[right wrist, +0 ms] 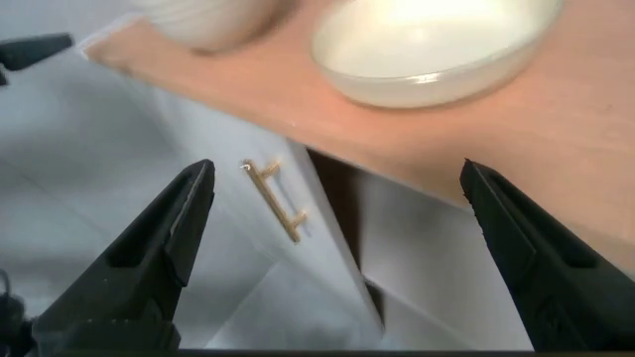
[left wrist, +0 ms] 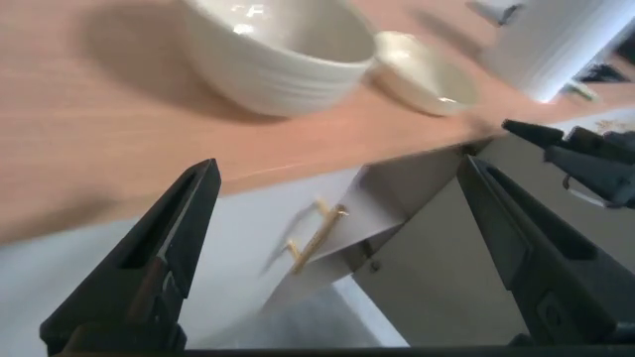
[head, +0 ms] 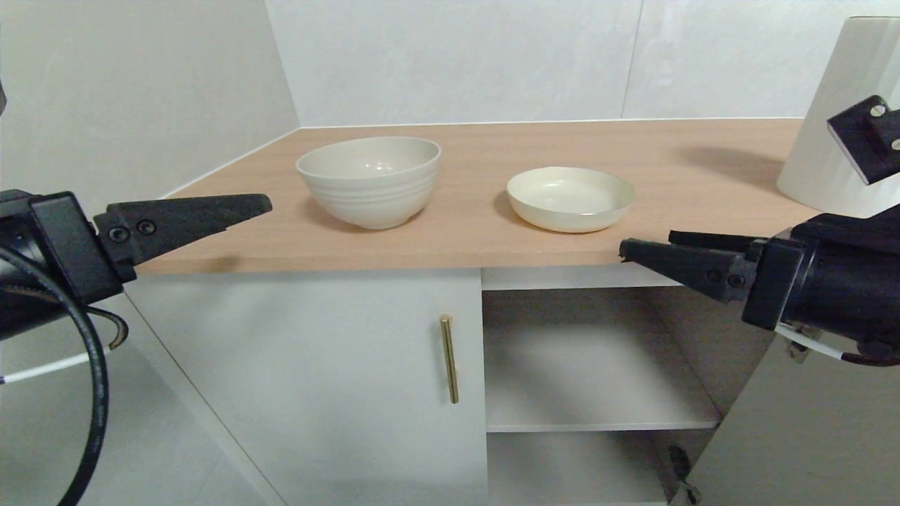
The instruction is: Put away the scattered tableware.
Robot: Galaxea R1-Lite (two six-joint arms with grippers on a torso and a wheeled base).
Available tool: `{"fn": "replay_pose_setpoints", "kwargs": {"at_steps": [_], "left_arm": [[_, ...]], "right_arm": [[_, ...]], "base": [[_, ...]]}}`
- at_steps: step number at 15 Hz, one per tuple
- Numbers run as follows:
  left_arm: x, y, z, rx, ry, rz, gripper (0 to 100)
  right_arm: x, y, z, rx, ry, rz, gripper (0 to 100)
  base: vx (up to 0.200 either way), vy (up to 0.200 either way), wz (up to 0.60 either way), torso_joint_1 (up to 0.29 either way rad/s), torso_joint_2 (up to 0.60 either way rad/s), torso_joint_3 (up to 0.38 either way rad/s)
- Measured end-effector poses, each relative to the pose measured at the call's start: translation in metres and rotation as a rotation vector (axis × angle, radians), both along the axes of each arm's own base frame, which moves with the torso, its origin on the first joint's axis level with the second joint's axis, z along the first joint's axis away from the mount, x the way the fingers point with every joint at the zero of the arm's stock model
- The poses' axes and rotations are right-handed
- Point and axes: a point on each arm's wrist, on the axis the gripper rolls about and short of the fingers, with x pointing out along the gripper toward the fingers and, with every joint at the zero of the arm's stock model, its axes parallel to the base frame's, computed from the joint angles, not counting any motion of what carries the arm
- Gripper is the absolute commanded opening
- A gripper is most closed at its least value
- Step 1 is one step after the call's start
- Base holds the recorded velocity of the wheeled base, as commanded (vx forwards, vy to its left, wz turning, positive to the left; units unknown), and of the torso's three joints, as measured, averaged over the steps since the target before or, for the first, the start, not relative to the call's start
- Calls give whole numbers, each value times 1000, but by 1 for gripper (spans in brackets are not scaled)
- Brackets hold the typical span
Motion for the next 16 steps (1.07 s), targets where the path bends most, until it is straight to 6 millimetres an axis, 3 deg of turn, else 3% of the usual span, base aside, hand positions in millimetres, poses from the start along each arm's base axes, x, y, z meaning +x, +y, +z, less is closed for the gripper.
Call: {"fn": "replay_pose_setpoints", "kwargs": {"at_steps": [10, 16], "left_arm": [[6, -2, -3, 5, 18, 0, 100], [21, -6, -9, 16, 55, -1, 100]], "right_arm": [[3, 2, 9, 14, -23, -1, 100], [12, 8, 7, 8, -13, -1, 100]], "base": [[0, 0, 0, 117, -492, -334], [0, 0, 0, 188, -487, -307]]}}
